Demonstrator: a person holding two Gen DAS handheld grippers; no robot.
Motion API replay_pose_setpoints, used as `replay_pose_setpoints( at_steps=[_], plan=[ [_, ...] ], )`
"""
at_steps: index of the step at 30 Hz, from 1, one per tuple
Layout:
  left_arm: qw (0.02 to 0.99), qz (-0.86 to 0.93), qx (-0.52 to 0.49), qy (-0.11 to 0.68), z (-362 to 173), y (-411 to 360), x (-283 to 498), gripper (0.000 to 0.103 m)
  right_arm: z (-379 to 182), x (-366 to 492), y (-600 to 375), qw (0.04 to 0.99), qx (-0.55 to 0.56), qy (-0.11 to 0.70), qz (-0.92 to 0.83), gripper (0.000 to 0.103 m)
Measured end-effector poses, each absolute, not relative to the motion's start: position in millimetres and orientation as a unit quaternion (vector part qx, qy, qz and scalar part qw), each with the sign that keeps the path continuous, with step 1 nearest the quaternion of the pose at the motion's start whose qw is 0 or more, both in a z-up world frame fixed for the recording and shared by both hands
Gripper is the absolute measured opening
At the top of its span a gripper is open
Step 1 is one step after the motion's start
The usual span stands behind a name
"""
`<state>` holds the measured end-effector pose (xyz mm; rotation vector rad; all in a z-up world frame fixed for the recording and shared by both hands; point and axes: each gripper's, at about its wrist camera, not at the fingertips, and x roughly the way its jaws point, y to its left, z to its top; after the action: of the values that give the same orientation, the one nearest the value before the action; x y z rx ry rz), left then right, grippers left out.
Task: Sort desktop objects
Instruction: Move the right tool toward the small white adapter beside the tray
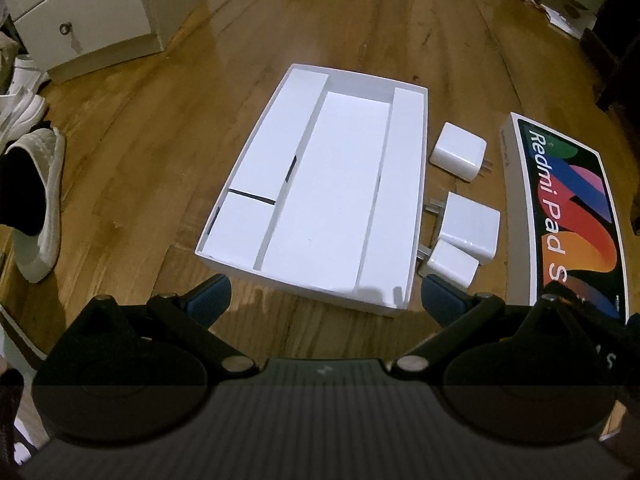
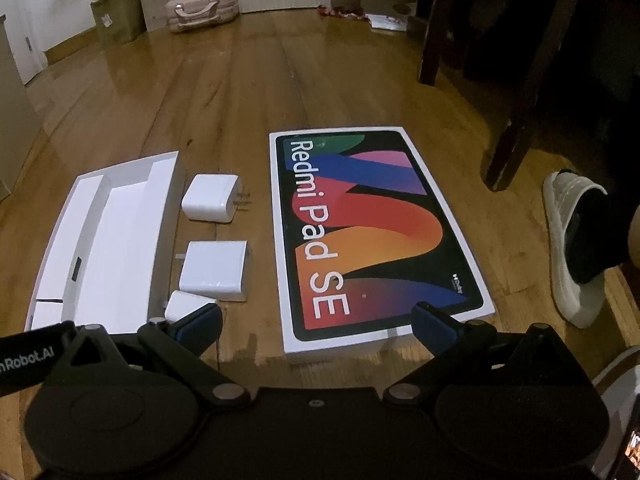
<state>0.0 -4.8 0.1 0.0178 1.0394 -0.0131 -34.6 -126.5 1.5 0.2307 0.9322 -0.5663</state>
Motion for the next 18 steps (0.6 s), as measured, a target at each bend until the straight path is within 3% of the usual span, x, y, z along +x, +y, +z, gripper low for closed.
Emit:
replay_pose_setpoints(
  at_steps=[18],
  plan=[
    [0.870, -0.069, 0.019, 0.487, 8, -14, -4, 0.103, 3, -39, -142, 0.853, 0.108, 0.421, -0.290, 0.102]
  ],
)
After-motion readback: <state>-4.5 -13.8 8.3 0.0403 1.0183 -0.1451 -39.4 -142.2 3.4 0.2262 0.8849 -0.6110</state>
